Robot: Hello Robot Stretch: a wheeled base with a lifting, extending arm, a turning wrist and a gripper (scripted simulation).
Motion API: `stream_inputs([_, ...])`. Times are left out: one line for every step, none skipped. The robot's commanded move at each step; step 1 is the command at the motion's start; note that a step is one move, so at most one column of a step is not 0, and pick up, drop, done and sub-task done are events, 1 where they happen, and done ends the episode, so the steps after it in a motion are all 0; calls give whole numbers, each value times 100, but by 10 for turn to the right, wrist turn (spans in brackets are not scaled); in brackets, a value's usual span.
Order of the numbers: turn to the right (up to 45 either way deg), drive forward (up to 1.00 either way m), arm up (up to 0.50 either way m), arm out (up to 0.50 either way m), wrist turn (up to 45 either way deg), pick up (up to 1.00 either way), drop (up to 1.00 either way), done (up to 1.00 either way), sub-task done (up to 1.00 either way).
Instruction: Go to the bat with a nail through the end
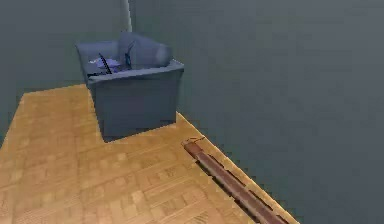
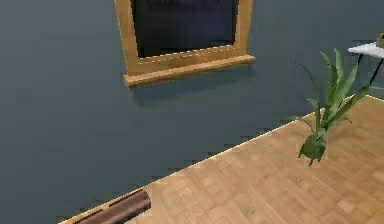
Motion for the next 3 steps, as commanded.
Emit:
stream_inputs([-450, 0, 0, 0, 0, 0, 0, 0, 0])
stream_inputs([-450, 0, 0, 0, 0, 0, 0, 0, 0])
stream_inputs([-450, 0, 0, 0, 0, 0, 0, 0, 0])
